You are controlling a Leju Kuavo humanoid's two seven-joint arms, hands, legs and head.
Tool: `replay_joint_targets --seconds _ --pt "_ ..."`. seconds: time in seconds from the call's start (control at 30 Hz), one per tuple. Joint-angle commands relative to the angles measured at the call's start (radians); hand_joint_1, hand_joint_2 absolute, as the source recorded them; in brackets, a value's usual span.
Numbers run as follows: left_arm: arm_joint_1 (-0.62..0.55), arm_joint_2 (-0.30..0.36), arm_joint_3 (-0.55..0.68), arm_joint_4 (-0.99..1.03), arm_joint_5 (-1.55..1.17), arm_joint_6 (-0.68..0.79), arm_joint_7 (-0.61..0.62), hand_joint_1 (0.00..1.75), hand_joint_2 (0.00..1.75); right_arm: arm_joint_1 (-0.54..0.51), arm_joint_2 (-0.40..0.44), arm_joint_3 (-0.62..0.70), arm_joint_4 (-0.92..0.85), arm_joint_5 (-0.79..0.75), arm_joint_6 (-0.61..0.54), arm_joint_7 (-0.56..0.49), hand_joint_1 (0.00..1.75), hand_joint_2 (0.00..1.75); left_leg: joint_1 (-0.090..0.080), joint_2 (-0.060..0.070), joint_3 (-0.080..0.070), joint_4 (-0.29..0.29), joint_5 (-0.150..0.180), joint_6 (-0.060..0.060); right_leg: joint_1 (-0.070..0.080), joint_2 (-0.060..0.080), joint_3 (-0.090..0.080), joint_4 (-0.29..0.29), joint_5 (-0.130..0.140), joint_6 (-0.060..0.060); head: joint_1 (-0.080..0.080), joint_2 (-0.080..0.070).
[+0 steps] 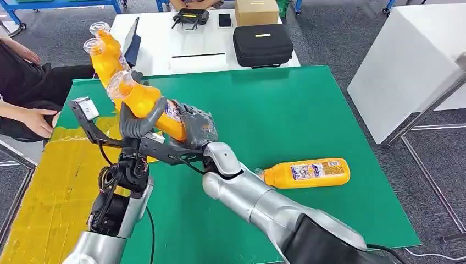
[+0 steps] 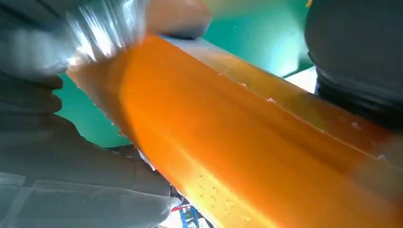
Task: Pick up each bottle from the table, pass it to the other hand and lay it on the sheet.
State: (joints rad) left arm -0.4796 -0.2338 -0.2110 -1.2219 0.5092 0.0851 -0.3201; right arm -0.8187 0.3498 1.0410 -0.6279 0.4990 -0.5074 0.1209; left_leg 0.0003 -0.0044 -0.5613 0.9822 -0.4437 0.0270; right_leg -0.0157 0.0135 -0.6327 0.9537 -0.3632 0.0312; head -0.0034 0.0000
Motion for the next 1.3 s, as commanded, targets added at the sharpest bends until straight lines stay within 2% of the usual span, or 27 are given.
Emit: replay_joint_targets --seconds 0.03,0.5,0.53,0.57,1.3 --pt "-0.096 -0.029 -0.044 0.100 0.000 -0.012 0.010 0.00 1.75 -0.021 -0.001 0.137 0.032 0.012 0.010 -0.019 1.75 1.75 0.001 -0.003 0.002 0.001 -0.002 -0.002 0.002 -0.005 0.004 0.001 -0.002 -0.001 0.000 0.000" --pt "-0.095 -0.030 -0.045 0.102 0.005 -0.014 0.010 0.00 1.75 -0.024 -0.001 0.135 0.043 0.007 0.007 -0.025 1.75 1.75 0.002 -0.004 0.003 0.002 -0.003 -0.002 0.002 -0.005 0.005 0.001 -0.004 -0.002 0.000 0.000" --pt "-0.095 -0.032 -0.043 0.104 0.015 -0.018 0.012 1.03 1.75 -0.024 -0.001 0.136 0.045 0.003 0.006 -0.027 1.75 1.75 0.001 -0.004 0.002 0.001 -0.002 -0.001 0.001 -0.005 0.004 0.001 -0.003 -0.001 0.000 0.000" --pt "-0.096 -0.030 -0.047 0.107 0.018 -0.022 0.009 1.75 1.75 -0.024 -0.001 0.135 0.050 -0.002 0.001 -0.031 1.75 1.75 0.001 -0.003 0.001 0.001 -0.001 -0.001 0.001 -0.004 0.002 0.000 -0.001 -0.001 0.000 0.000" --pt "-0.098 -0.030 -0.044 0.095 0.025 -0.025 -0.005 1.75 1.75 -0.041 -0.001 0.107 0.087 -0.012 -0.008 -0.031 1.75 1.75 0.001 -0.003 0.002 0.001 -0.001 -0.001 0.001 -0.004 0.003 0.001 -0.002 -0.001 0.000 0.000"
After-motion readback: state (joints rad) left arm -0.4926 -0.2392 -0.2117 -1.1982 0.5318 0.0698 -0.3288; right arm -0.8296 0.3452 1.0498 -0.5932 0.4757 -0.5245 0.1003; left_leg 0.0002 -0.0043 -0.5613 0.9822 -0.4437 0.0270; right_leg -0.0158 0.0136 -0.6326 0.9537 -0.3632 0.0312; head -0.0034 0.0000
